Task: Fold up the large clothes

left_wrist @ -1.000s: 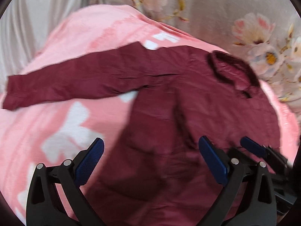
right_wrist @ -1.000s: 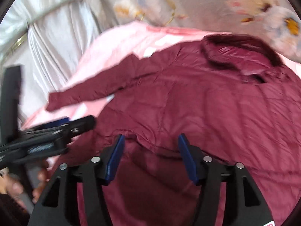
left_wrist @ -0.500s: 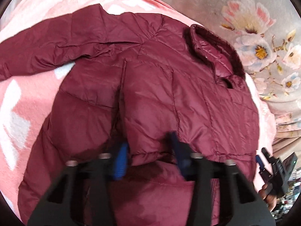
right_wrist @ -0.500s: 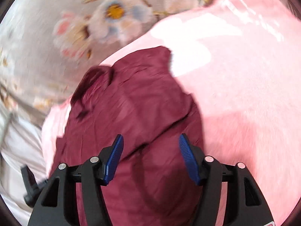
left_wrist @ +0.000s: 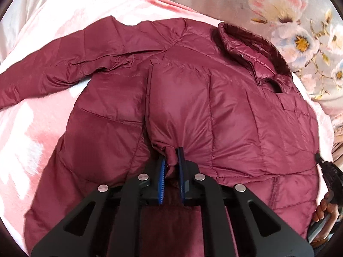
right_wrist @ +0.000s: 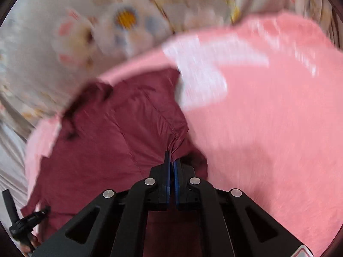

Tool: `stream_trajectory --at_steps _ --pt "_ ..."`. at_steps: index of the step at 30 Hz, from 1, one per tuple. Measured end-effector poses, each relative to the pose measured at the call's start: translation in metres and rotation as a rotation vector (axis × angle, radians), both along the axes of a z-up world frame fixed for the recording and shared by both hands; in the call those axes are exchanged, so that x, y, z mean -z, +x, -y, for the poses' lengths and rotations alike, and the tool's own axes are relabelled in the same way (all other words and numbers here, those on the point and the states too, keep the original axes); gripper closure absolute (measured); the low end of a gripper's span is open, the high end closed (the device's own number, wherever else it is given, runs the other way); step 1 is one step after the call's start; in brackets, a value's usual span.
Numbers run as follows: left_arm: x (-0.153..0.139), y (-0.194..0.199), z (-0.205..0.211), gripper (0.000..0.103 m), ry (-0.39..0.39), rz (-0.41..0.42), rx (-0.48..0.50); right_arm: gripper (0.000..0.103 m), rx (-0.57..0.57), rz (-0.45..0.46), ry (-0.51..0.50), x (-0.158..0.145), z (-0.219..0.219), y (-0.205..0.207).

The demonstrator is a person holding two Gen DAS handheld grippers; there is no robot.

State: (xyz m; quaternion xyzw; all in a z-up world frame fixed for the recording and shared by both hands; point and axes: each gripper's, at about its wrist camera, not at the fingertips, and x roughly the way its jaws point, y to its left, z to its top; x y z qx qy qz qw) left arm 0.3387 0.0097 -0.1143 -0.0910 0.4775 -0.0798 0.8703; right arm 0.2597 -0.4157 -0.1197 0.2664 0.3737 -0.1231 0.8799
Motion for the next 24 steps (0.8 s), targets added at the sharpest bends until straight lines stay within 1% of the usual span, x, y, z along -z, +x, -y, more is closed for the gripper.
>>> stream_trajectory --at_steps 2,6,7,8,9,10,11,12,13,15,16,17,19,21,24 --pt "0.0 -0.003 0.003 0.094 0.031 0.024 0.005 0.102 0.005 -0.012 0.034 0.013 0.006 -0.001" --pt "0.001 -0.006 0.013 0.093 0.098 0.068 0.008 0.102 -0.005 -0.043 -0.047 0.012 0.0 0.0" --pt "0.001 -0.007 0.014 0.092 0.108 0.073 0.008 0.102 -0.005 -0.048 -0.053 0.012 0.0 0.001" --pt "-0.001 -0.007 0.013 0.091 0.111 0.076 0.01 0.101 -0.005 -0.054 -0.056 0.009 -0.001 -0.001" --pt "-0.002 -0.008 0.012 0.089 0.107 0.073 0.013 0.097 -0.002 -0.061 -0.063 0.007 -0.001 -0.001" --pt "-0.006 -0.01 0.009 0.084 0.105 0.071 0.016 0.094 0.012 -0.07 -0.085 0.001 -0.003 -0.007" --pt "-0.014 -0.016 0.003 0.078 0.113 0.077 0.013 0.088 0.035 -0.068 -0.12 -0.008 -0.006 -0.016" --pt "-0.02 -0.021 0.002 0.068 0.124 0.081 0.011 0.088 0.045 -0.056 -0.151 -0.017 -0.011 -0.024" --pt "-0.032 -0.028 -0.001 0.065 0.14 0.113 0.013 0.088 0.036 -0.035 -0.182 -0.028 -0.017 -0.03" --pt "-0.056 -0.035 0.0 0.064 0.178 0.176 0.017 0.088 -0.02 0.006 -0.216 -0.049 -0.037 -0.033" --pt "-0.066 -0.035 0.003 0.064 0.182 0.201 0.022 0.088 -0.067 0.022 -0.228 -0.059 -0.052 -0.03" --pt "-0.076 -0.033 0.008 0.063 0.172 0.217 0.032 0.088 -0.1 0.029 -0.237 -0.064 -0.063 -0.027" --pt "-0.089 -0.025 0.025 0.054 0.131 0.227 0.066 0.088 -0.205 0.046 -0.257 -0.071 -0.101 -0.009" --pt "-0.086 -0.014 0.046 0.054 0.1 0.204 0.097 0.089 -0.281 0.032 -0.287 -0.066 -0.132 0.008" --pt "-0.061 0.002 0.069 0.054 0.11 0.148 0.119 0.089 -0.373 -0.03 -0.299 -0.044 -0.166 0.034"
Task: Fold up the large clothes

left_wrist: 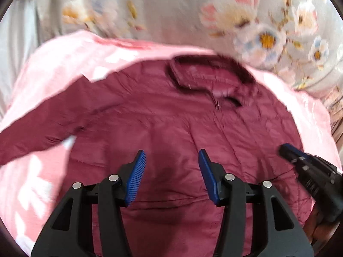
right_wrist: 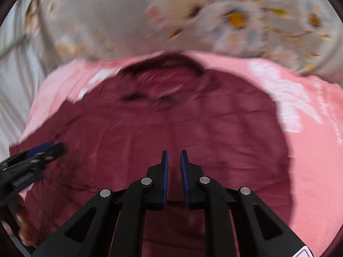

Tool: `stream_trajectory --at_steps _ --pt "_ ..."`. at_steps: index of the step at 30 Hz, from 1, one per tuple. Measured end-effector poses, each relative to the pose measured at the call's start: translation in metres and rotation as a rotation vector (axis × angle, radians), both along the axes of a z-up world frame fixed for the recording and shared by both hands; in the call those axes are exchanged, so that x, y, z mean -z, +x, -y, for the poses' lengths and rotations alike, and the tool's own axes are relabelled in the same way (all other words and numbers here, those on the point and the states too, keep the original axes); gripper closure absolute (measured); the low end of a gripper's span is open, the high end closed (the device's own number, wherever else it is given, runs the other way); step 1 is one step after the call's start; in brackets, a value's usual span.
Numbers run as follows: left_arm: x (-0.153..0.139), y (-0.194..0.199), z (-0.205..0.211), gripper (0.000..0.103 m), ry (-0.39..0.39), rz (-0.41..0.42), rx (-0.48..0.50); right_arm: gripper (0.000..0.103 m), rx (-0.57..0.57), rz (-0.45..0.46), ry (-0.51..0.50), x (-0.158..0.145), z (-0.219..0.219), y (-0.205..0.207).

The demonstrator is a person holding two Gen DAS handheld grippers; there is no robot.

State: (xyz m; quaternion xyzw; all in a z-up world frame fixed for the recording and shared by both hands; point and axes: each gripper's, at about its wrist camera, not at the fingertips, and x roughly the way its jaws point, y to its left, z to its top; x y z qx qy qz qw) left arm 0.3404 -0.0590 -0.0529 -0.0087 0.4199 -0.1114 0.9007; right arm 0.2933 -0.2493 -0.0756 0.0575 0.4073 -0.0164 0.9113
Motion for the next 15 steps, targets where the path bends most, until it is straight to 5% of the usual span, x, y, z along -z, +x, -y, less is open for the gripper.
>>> stream_trajectory --at_steps 5,15 --pt "0.047 0.001 -0.003 0.054 -0.026 -0.111 -0.026 0.09 -0.017 -0.108 0.014 0.039 -0.007 0.012" --pt "0.061 -0.019 0.001 0.054 0.028 -0.039 -0.017 0.099 0.0 -0.075 0.028 0.061 -0.002 -0.004"
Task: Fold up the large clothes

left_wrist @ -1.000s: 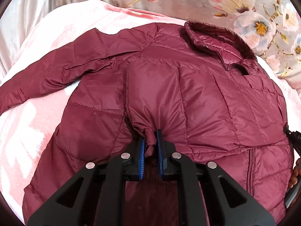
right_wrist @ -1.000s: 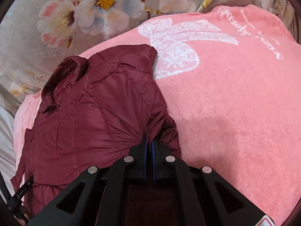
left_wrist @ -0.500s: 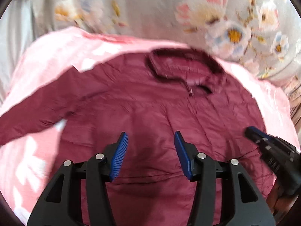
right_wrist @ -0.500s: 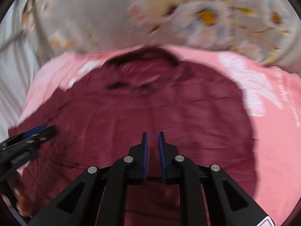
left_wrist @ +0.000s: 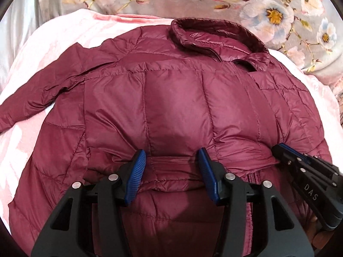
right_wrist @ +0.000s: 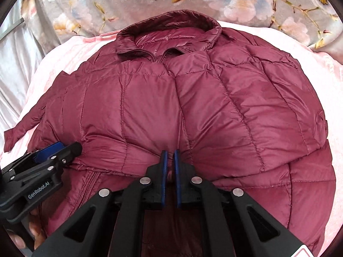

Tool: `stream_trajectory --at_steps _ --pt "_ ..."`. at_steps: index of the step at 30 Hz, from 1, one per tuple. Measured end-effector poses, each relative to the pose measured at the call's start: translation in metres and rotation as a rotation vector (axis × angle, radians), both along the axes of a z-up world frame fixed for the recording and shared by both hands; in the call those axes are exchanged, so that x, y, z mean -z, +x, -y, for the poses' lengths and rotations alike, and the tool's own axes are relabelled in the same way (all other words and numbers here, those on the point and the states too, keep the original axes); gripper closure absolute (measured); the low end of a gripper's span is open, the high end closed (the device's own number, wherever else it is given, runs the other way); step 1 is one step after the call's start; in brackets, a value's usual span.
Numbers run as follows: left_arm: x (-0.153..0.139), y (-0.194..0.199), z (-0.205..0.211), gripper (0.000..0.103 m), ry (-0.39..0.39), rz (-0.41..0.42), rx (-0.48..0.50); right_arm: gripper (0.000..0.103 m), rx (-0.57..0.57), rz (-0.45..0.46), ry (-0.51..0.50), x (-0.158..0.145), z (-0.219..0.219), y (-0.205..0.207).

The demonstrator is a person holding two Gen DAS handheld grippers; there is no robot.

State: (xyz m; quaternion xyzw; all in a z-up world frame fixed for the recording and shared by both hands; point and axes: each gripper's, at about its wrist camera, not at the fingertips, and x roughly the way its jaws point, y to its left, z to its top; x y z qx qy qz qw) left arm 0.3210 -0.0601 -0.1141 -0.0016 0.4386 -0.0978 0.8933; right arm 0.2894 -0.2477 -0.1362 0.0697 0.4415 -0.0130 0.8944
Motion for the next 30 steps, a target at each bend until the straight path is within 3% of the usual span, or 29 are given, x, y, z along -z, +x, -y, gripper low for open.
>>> stream_trajectory --at_steps 10,15,16,17,18,19,22,26,30 --pt "0.0 0.0 0.005 0.048 0.02 0.019 -0.003 0.099 -0.001 0.012 0.001 -0.001 0.003 0.0" --pt "-0.009 -0.004 -0.019 0.043 -0.101 0.0 -0.022 0.099 0.002 0.008 0.035 -0.003 0.007 -0.001" --pt "-0.015 -0.01 -0.034 0.043 -0.136 -0.008 -0.042 0.098 0.017 -0.002 0.031 -0.007 0.008 -0.006" --pt "-0.024 -0.018 -0.054 0.043 -0.174 -0.005 -0.06 0.09 0.04 -0.013 0.014 -0.014 0.005 -0.016" --pt "-0.033 -0.026 -0.075 0.036 -0.197 0.006 -0.089 0.08 0.053 -0.011 -0.001 -0.022 0.0 -0.029" --pt "-0.038 -0.032 -0.091 0.021 -0.207 0.017 -0.116 0.076 0.055 0.006 -0.013 -0.029 -0.008 -0.044" --pt "-0.059 -0.051 -0.177 0.01 -0.238 0.077 -0.279 0.057 0.027 0.052 -0.034 -0.043 -0.034 -0.085" --pt "-0.061 -0.054 -0.294 0.008 -0.26 0.056 -0.518 0.054 -0.019 0.059 -0.041 -0.038 -0.07 -0.125" --pt "-0.043 -0.056 -0.406 0.009 -0.348 0.046 -0.779 0.049 -0.036 0.079 -0.057 -0.025 -0.096 -0.146"
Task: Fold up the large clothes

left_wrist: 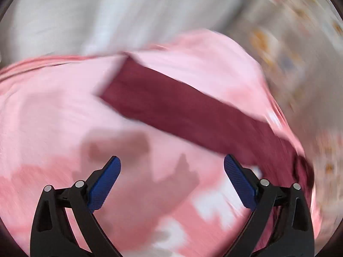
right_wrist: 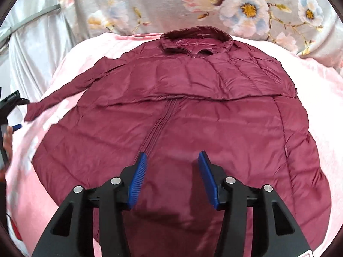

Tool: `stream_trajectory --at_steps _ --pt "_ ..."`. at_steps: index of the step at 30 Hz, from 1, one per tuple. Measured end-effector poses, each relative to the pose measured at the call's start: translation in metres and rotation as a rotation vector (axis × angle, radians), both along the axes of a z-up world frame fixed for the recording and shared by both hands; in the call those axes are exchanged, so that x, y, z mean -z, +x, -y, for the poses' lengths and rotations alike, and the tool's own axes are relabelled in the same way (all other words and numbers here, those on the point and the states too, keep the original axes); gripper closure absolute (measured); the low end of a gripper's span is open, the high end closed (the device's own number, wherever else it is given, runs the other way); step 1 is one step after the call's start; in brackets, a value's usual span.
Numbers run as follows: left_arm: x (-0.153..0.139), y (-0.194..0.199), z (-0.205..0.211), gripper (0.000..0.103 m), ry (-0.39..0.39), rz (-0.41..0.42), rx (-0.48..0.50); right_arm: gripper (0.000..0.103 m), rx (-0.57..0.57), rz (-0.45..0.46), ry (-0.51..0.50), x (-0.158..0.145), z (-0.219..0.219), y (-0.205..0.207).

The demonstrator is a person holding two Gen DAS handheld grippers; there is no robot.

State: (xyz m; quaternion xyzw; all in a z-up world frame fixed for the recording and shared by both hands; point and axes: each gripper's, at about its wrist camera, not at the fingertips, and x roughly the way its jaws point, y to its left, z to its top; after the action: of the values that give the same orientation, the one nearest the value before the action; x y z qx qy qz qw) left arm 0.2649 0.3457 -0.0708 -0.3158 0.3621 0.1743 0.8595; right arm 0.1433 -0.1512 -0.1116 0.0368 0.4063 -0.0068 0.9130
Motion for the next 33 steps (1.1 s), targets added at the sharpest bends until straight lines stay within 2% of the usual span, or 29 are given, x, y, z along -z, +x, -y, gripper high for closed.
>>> stream_trajectory --at_steps 2,5,7,8,10,11,13,14,15,16,22,25,29,33 --pt "0.011 0.001 -0.039 0.009 -0.03 -0.003 -0.089 0.048 0.009 -0.003 -0.017 0.007 -0.005 -0.003" --pt "0.025 0.011 -0.066 0.011 -0.091 -0.01 -0.105 0.042 0.034 0.015 -0.026 0.015 -0.005 -0.008" --pt "0.033 0.022 -0.076 0.025 -0.149 0.005 -0.084 0.039 0.052 0.012 -0.008 0.016 -0.001 -0.009" --pt "0.036 0.03 -0.078 0.028 -0.178 0.019 -0.066 0.037 0.06 0.008 0.003 0.017 0.001 -0.009" --pt "0.039 0.038 -0.075 0.045 -0.188 0.027 -0.055 0.036 0.067 0.003 0.01 0.018 0.004 -0.007" --pt "0.037 0.046 -0.072 0.05 -0.183 0.027 -0.043 0.035 0.069 0.001 0.01 0.018 0.004 -0.007" --pt "0.032 0.056 -0.069 0.07 -0.164 0.032 -0.024 0.033 0.074 -0.003 0.006 0.019 0.004 -0.006" --pt "0.028 0.056 -0.065 0.076 -0.147 0.036 -0.013 0.033 0.076 -0.005 0.005 0.019 0.003 -0.005" --pt "0.017 0.063 -0.055 0.09 -0.109 0.047 0.012 0.033 0.078 -0.007 0.006 0.02 0.003 -0.005" --pt "0.008 0.065 -0.05 0.096 -0.085 0.052 0.028 0.032 0.079 -0.008 0.007 0.02 0.004 -0.004" --pt "-0.081 0.071 0.051 0.1 0.11 0.221 0.238 0.032 0.084 -0.006 0.006 0.019 0.003 -0.003" --pt "-0.12 0.067 0.122 0.1 0.154 0.307 0.393 0.032 0.086 0.0 0.012 0.018 0.003 -0.004" --pt "-0.143 0.065 0.233 0.1 0.15 0.348 0.637 0.032 0.098 0.022 0.034 0.013 0.007 -0.008" --pt "-0.132 0.059 0.328 0.099 0.119 0.319 0.831 0.032 0.119 0.073 0.06 -0.005 0.018 -0.014"
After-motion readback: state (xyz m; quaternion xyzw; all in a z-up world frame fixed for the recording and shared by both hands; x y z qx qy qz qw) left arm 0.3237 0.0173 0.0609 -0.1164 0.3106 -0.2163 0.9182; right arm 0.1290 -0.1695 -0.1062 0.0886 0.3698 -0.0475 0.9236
